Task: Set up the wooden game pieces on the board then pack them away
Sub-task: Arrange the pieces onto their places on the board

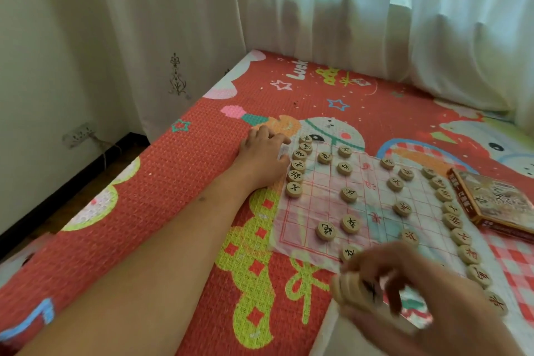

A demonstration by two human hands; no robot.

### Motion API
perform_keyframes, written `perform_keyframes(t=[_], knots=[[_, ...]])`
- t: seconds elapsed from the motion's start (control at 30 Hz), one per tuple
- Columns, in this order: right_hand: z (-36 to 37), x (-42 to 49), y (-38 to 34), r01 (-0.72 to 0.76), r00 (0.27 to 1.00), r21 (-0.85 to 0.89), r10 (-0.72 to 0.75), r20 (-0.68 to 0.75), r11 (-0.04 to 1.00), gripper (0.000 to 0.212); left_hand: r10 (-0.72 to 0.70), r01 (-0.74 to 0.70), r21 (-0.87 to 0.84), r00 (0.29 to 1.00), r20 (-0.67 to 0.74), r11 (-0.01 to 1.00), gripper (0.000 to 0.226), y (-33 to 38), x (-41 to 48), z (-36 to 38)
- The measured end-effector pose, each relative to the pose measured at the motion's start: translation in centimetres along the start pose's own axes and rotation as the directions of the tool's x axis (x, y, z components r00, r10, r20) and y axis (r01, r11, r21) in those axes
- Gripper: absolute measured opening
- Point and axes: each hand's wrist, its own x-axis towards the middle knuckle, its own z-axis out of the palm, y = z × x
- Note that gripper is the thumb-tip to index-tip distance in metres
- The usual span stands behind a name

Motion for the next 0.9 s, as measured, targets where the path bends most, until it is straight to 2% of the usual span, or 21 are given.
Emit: perform_keyframes(t=[0.03, 0.07, 0.1, 0.13, 0.33, 0.53, 0.7, 0.9], knots=[[-0.7, -0.4, -0.7, 0.063, 0.977, 0.031, -0.055, -0.204, 0.998, 0.031, 0.000, 0.000, -0.001, 1.000, -0.002, 1.000, 0.041, 0.0, 0.0, 0.0], [-1.1, -0.5, -0.9, 0.050, 0.941, 0.094, -0.015, -0.338, 0.994, 0.027, 0.001, -0.001, -0.001, 1.000, -0.001, 1.000, 0.041, 0.1, 0.0, -0.1], [-1.2, 0.2, -1.2, 0.045, 0.884, 0.058, -0.013, -0.467, 0.997, 0.029, -0.001, 0.001, -0.001, 1.000, -0.001, 1.000, 0.041, 0.2, -0.1, -0.1], [-0.8, 1.3, -0.5, 0.040, 0.867, 0.017, -0.026, -0.498, 0.999, 0.031, -0.002, 0.002, -0.001, 1.000, -0.001, 1.000, 0.041, 0.2, -0.1, -0.1], [-0.4, 8.2, 0.3, -0.004, 0.885, -0.053, -0.021, -0.465, 0.999, 0.034, 0.007, -0.007, -0.012, 1.000, -0.010, 1.000, 0.039, 0.0, -0.3, -0.1], [0.2, 8.3, 1.0, -0.004, 0.870, -0.094, -0.043, -0.491, 0.996, 0.034, 0.004, -0.004, -0.019, 1.000, -0.006, 1.000, 0.038, 0.0, -0.2, -0.1], [0.9, 7.4, 0.2, 0.040, 0.892, -0.105, -0.083, -0.444, 0.994, 0.037, 0.005, -0.005, -0.013, 1.000, -0.005, 1.000, 0.038, 0.0, -0.2, -0.2], [1.3, 7.5, 0.1, 0.009, 0.908, -0.097, -0.049, -0.417, 0.995, 0.039, 0.006, -0.006, -0.013, 1.000, -0.002, 1.000, 0.039, 0.0, -0.3, -0.2]])
